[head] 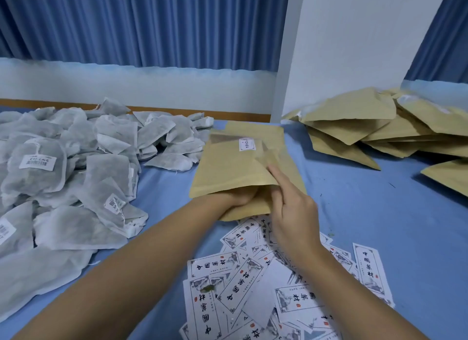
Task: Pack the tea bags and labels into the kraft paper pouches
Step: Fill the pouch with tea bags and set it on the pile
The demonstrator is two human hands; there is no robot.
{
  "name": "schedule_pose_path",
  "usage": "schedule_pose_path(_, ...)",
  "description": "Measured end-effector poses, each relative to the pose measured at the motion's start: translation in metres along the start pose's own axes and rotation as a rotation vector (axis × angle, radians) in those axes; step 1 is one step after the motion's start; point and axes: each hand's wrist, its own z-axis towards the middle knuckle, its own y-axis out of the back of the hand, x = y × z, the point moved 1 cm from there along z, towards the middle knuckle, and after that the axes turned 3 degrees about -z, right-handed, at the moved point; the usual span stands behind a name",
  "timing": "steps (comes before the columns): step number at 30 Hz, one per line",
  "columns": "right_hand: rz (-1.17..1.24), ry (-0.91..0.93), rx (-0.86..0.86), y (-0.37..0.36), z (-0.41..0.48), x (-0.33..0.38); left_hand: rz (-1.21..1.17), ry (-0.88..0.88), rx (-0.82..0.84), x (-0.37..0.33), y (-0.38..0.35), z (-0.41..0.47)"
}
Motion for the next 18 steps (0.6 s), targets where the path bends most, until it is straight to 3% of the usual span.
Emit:
schedule_pose_path(2, 0.004, -0.068, -0.008, -0.005, 0.004, -0.005, 0.133, -0.199, 0.051, -0.01, -0.009, -0.014)
schedule_pose_path(5, 0.023, -0.179, -0.069, -0.006, 0.009, -0.014, 0.237, -0.445, -0.04, -0.007, -0.019, -0.043)
schedule_pose_path(8, 0.046, -0.24, -0.136, -0.005, 0.011, -0.013, 0.296, -0.506, -0.029, 0.001, -0.022, -0.066)
schedule_pose_path(13, 0.023, -0.145, -0.019, -0.002, 0.005, -0.005, 0.231, -0.639, -0.166, 0.022, -0.006, -0.079)
schedule_pose_path(18, -0.312, -0.03, 0.024, 0.001, 0.004, 0.0, 0.048, -0.934, -0.292, 0.009, -0.005, -0.095)
